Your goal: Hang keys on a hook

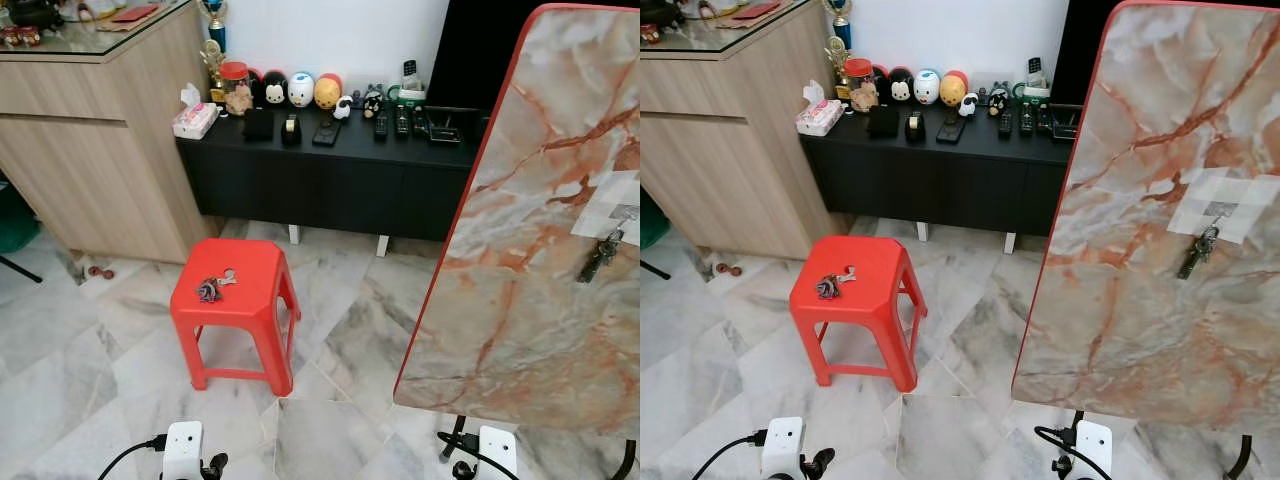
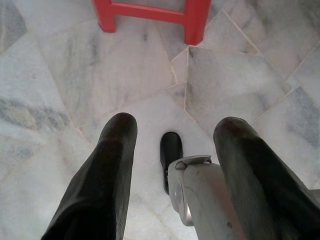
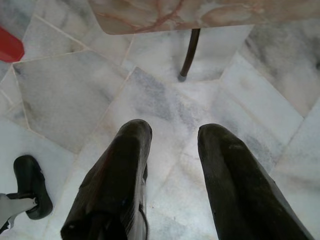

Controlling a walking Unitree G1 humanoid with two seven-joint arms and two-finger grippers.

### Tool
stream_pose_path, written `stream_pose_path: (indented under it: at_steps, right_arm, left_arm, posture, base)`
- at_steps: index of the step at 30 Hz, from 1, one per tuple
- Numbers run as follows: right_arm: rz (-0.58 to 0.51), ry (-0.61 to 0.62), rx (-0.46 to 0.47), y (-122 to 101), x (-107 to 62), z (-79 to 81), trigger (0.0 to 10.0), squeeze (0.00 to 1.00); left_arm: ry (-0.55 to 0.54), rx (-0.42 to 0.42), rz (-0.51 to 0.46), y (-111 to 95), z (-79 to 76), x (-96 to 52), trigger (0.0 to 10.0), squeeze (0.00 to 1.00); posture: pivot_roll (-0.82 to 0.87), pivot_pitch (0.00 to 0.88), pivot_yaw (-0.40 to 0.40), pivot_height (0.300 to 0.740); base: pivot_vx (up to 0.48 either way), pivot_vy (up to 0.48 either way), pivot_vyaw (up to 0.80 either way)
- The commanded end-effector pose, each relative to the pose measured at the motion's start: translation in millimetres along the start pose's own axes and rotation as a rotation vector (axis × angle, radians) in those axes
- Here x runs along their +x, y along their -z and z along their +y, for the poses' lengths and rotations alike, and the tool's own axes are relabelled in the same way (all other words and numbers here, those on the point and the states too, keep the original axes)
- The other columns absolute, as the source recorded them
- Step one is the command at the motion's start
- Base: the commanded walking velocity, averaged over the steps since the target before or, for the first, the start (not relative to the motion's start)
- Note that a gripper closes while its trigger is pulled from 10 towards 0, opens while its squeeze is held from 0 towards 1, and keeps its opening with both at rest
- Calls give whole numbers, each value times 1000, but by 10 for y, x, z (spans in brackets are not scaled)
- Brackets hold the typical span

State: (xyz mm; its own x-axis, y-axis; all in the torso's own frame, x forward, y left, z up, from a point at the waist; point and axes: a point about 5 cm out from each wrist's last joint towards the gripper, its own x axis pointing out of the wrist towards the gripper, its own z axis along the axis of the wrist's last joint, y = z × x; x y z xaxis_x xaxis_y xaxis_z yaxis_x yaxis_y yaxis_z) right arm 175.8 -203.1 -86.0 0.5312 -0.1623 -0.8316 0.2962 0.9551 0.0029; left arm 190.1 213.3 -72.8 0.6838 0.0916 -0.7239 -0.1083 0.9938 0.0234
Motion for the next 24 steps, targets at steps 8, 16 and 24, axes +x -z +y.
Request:
stream_pose_path:
  at_steps: [8,16,24]
  right_arm:
    - [3,-12,11,48,-8,7,10000,0]
    - [11,-28,3,108,-19,8,10000,0]
    - [-11,-36,19,66,-15,20,10000,0]
  left_arm:
    - [-10,-9,39,99,9,-23,10000,0]
    - [-5,11,45,128,22,-35,10000,0]
    - [-6,13,30,70,34,-20,10000,0]
  posture:
    - [126,28,-25,740]
    - [134,0,-24,740]
    - [129,9,-18,740]
  base:
    - [0,456,0]
    - [0,480,0]
    - [0,480,0]
